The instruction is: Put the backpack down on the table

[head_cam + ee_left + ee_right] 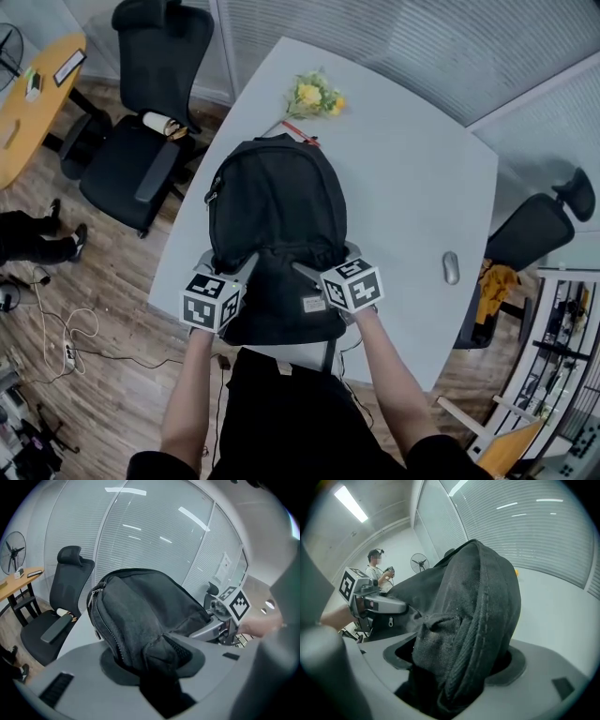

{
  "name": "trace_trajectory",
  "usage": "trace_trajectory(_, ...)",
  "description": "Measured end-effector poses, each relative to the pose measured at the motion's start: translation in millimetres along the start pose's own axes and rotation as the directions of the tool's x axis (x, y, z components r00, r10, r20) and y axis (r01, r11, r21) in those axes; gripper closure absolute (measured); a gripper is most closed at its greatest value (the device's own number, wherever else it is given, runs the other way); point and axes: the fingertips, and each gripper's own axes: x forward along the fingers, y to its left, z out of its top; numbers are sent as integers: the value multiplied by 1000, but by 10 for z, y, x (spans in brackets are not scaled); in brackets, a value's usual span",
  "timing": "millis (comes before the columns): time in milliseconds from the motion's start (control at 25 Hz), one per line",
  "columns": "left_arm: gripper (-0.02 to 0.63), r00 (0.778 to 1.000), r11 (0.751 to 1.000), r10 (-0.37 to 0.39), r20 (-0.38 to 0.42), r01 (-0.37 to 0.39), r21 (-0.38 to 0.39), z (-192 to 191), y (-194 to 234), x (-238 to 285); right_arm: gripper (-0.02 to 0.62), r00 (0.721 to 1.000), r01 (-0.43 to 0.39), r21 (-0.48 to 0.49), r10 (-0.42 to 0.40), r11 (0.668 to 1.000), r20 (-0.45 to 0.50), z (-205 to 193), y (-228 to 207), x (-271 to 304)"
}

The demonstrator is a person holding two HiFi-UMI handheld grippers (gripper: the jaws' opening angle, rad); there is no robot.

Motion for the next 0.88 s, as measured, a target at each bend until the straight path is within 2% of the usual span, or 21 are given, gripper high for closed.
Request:
trace_trajectory(440, 425, 997, 997, 59, -49, -57, 43, -95, 231, 253, 132, 998, 35, 51, -33, 998, -45, -42, -206, 193)
trace_trajectory(880, 371, 994, 998, 61, -86, -62, -9, -193, 407, 422, 106, 996, 54, 69, -50, 996, -69, -29, -326, 296)
